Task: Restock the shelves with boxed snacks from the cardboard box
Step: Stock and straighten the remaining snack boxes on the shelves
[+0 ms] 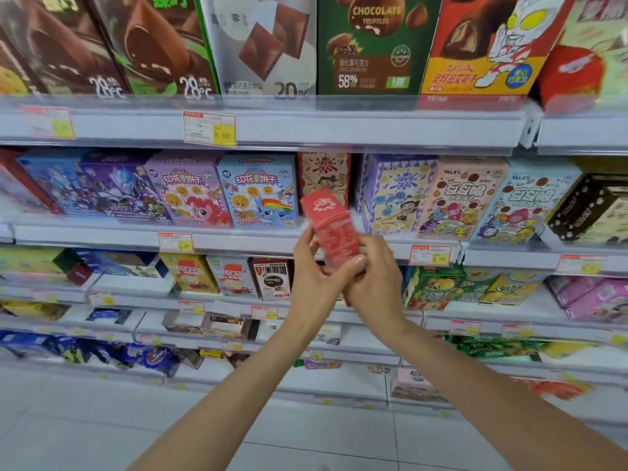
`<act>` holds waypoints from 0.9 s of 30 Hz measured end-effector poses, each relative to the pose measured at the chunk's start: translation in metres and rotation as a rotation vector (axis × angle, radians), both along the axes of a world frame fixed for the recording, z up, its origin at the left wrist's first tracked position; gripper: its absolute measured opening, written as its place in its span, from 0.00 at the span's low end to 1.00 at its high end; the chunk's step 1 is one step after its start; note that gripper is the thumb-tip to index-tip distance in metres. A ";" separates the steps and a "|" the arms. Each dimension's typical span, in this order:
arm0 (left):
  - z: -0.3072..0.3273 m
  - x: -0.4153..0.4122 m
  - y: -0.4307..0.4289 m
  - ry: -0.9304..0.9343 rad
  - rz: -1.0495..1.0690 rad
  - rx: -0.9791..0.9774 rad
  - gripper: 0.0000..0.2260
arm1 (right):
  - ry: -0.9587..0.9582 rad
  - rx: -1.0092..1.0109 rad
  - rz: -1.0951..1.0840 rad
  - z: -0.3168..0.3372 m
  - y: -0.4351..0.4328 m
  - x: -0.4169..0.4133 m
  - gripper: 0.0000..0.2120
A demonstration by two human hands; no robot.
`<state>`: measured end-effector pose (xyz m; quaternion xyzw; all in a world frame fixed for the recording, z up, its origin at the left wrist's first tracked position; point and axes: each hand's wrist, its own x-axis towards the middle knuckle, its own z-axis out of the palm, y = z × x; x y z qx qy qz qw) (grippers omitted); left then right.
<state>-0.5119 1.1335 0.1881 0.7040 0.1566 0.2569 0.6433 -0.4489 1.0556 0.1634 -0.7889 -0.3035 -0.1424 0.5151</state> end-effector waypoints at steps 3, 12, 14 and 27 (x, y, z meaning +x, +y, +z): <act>0.008 0.009 0.011 0.018 0.106 -0.027 0.27 | 0.008 -0.081 0.183 -0.004 -0.004 -0.003 0.28; 0.032 0.019 0.079 -0.012 -0.163 -0.019 0.15 | 0.434 0.009 0.288 0.038 -0.016 0.043 0.30; 0.032 0.022 0.083 0.010 -0.236 -0.005 0.16 | 0.551 0.017 0.367 0.039 -0.016 0.052 0.27; 0.001 0.030 0.093 0.021 0.264 0.487 0.13 | 0.090 0.096 -0.104 0.029 0.034 0.053 0.29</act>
